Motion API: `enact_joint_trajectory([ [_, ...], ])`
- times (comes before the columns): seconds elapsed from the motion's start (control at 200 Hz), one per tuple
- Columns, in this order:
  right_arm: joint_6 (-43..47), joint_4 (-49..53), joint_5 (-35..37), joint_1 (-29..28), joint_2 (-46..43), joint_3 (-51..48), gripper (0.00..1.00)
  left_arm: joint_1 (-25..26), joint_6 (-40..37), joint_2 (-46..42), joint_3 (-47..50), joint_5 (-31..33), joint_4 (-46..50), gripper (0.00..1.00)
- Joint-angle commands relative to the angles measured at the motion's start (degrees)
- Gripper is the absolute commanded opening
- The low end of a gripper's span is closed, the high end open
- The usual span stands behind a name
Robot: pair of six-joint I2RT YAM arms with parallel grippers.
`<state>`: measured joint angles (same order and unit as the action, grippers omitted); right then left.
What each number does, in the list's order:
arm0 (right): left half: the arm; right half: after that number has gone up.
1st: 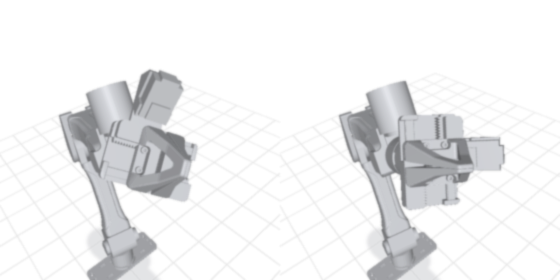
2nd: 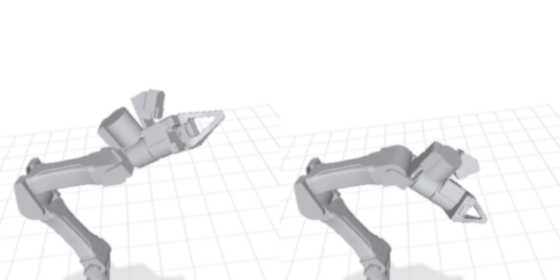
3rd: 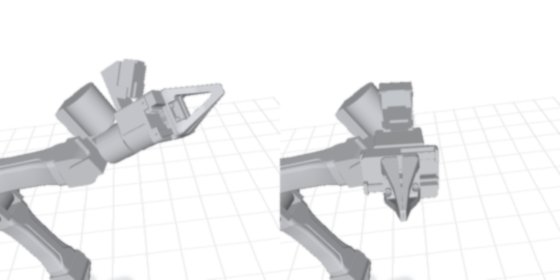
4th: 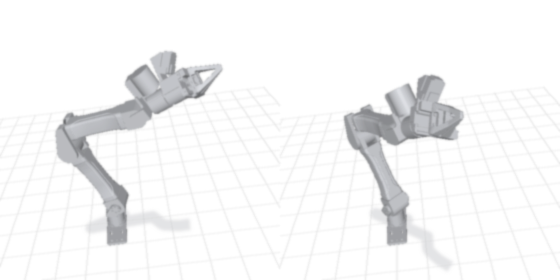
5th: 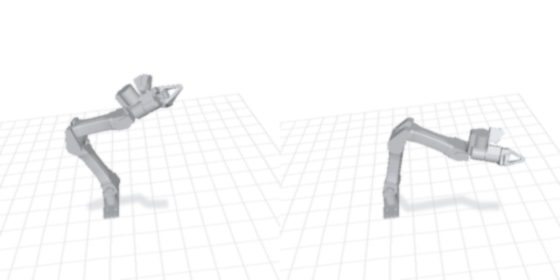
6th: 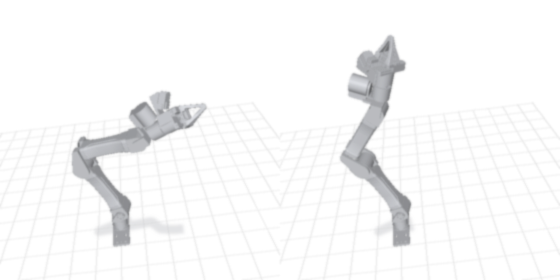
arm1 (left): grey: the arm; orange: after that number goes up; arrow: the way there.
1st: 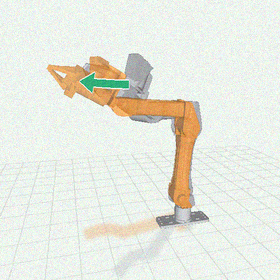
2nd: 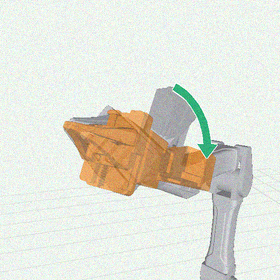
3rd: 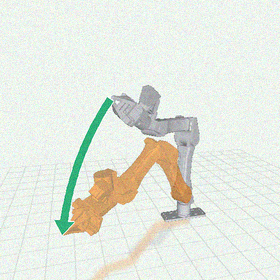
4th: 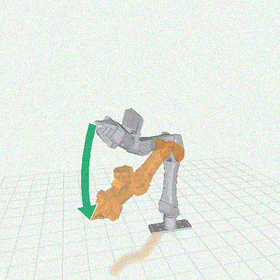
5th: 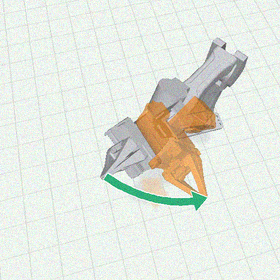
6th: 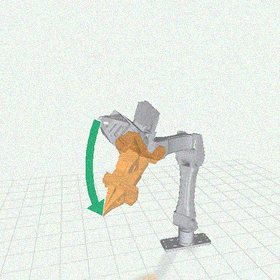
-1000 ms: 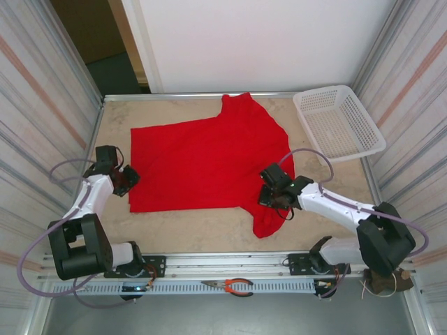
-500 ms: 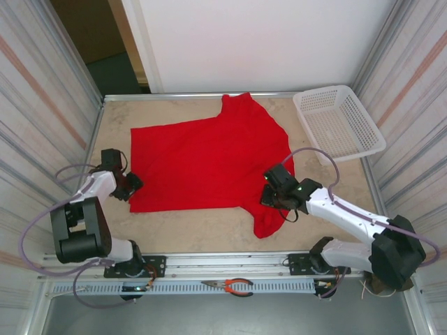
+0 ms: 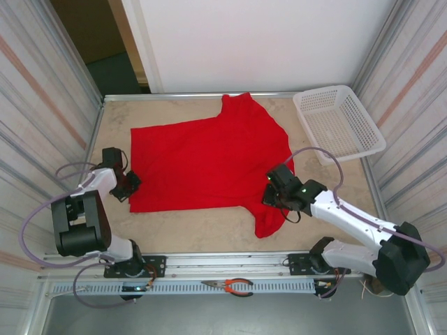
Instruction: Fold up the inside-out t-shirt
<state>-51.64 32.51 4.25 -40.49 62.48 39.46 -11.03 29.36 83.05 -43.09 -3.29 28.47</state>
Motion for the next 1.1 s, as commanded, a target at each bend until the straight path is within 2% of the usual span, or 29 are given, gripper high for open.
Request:
enact_joint_trajectory([
  [0.0, 0.55, 2.61, 0.85, -0.07, -2.06, 1.62, 0.00, -0.03, -0.43, -2.00, -0.70, 0.66, 0.48, 0.00],
  [0.145, 1.85, 4.88, 0.37, -0.13, -3.79, 4.27, 0.00, -0.05, 0.39, -9.24, 0.86, 0.31, 2.15, 0.00],
  [0.391, 8.47, 11.55, -1.65, 0.00, -5.48, 12.19, 0.00, -0.38, 3.54, -27.59, 4.22, -3.25, 6.81, 0.00],
  [0.576, 15.75, 16.99, -0.78, 0.56, -3.93, 18.05, 0.00, -0.57, 3.82, -33.85, 5.21, -2.27, 9.22, 0.00],
  [0.817, 22.83, 18.89, -2.66, 4.24, 1.10, 24.49, 0.00, -0.59, 4.46, -31.06, 3.98, -1.93, 6.51, 0.00],
  [1.097, 31.55, 17.81, -5.47, 8.15, 17.51, 34.61, 0.00, -0.61, 2.89, -14.30, -4.87, -0.95, -0.89, 0.00],
])
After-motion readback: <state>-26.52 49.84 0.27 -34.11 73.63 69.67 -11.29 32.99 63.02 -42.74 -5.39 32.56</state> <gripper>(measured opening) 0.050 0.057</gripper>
